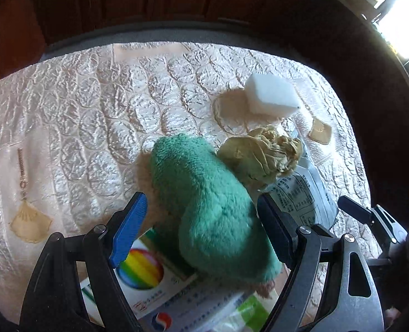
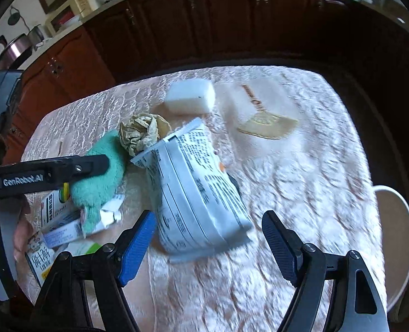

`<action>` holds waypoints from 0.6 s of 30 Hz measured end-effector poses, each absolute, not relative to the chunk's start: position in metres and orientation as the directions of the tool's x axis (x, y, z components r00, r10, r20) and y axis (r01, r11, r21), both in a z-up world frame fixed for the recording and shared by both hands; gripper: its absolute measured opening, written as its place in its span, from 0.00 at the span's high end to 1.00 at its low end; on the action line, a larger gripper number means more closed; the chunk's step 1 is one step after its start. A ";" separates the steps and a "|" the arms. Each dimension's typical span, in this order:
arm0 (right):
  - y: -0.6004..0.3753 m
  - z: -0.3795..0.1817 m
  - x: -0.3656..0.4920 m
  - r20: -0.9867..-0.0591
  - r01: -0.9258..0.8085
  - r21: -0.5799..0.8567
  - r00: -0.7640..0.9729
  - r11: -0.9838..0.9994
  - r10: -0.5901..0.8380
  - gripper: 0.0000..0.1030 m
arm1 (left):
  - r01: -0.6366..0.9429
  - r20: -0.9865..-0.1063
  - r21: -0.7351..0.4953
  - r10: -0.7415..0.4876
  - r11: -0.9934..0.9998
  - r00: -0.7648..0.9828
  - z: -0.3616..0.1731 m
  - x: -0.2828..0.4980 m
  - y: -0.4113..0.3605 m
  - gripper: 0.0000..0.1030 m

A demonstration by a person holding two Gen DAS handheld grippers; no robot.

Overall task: Collect trash
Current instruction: 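Grasp the green towel with the left tool while the right tool grasps the white printed bag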

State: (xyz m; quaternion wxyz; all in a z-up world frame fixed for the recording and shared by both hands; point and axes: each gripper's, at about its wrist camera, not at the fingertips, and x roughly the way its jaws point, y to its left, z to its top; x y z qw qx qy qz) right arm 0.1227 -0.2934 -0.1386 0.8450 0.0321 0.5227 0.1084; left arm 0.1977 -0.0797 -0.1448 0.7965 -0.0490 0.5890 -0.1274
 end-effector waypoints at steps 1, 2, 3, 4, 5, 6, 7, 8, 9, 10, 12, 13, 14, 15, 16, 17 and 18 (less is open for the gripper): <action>-0.293 -0.142 0.127 -0.882 -0.151 0.166 0.420 0.975 0.215 0.25 | 0.145 -0.927 -0.228 -0.260 0.963 0.270 -0.147 0.198 -0.081 0.21; -0.292 -0.146 0.130 -0.885 -0.153 0.174 0.409 0.973 0.223 0.25 | 0.142 -0.928 -0.231 -0.262 0.962 0.264 -0.150 0.199 -0.082 0.21; -0.291 -0.149 0.134 -0.886 -0.156 0.185 0.401 0.970 0.233 0.25 | 0.136 -0.927 -0.247 -0.275 0.959 0.256 -0.153 0.199 -0.082 0.22; -0.291 -0.152 0.137 -0.884 -0.159 0.193 0.399 0.968 0.242 0.25 | 0.130 -0.924 -0.263 -0.289 0.956 0.251 -0.155 0.199 -0.082 0.25; -0.290 -0.153 0.139 -0.882 -0.163 0.197 0.401 0.967 0.247 0.25 | 0.128 -0.919 -0.274 -0.298 0.953 0.256 -0.157 0.199 -0.081 0.30; -0.289 -0.153 0.141 -0.881 -0.165 0.199 0.402 0.966 0.250 0.25 | 0.131 -0.920 -0.271 -0.297 0.954 0.258 -0.157 0.200 -0.083 0.39; -0.288 -0.154 0.141 -0.881 -0.167 0.206 0.398 0.964 0.257 0.25 | 0.134 -0.921 -0.264 -0.291 0.955 0.260 -0.157 0.200 -0.083 0.44; -0.288 -0.154 0.143 -0.879 -0.171 0.218 0.393 0.961 0.270 0.25 | 0.137 -0.920 -0.262 -0.290 0.955 0.265 -0.155 0.199 -0.084 0.48; -0.286 -0.155 0.143 -0.878 -0.175 0.225 0.390 0.959 0.277 0.26 | 0.145 -0.920 -0.260 -0.290 0.955 0.264 -0.153 0.198 -0.087 0.57; -0.285 -0.156 0.142 -0.879 -0.177 0.222 0.388 0.959 0.276 0.33 | 0.149 -0.921 -0.257 -0.289 0.955 0.262 -0.152 0.197 -0.089 0.58; -0.283 -0.155 0.140 -0.876 -0.188 0.232 0.387 0.954 0.289 0.36 | 0.159 -0.913 -0.275 -0.309 0.948 0.265 -0.147 0.193 -0.089 0.60; -0.283 -0.154 0.138 -0.872 -0.190 0.239 0.390 0.952 0.297 0.37 | 0.162 -0.911 -0.278 -0.314 0.947 0.267 -0.145 0.192 -0.088 0.61; -0.284 -0.152 0.134 -0.867 -0.189 0.242 0.398 0.952 0.299 0.37 | 0.165 -0.907 -0.281 -0.318 0.945 0.277 -0.140 0.188 -0.086 0.61; -0.286 -0.150 0.129 -0.863 -0.186 0.245 0.406 0.951 0.302 0.39 | 0.167 -0.902 -0.285 -0.323 0.944 0.287 -0.135 0.185 -0.083 0.61; -0.289 -0.147 0.124 -0.858 -0.183 0.252 0.411 0.950 0.307 0.40 | 0.169 -0.896 -0.291 -0.330 0.942 0.297 -0.130 0.182 -0.080 0.62; -0.294 -0.143 0.118 -0.851 -0.179 0.263 0.421 0.948 0.315 0.41 | 0.173 -0.887 -0.299 -0.340 0.938 0.311 -0.122 0.177 -0.077 0.62; -0.298 -0.138 0.113 -0.843 -0.174 0.272 0.432 0.947 0.321 0.41 | 0.175 -0.881 -0.305 -0.347 0.936 0.321 -0.117 0.174 -0.072 0.62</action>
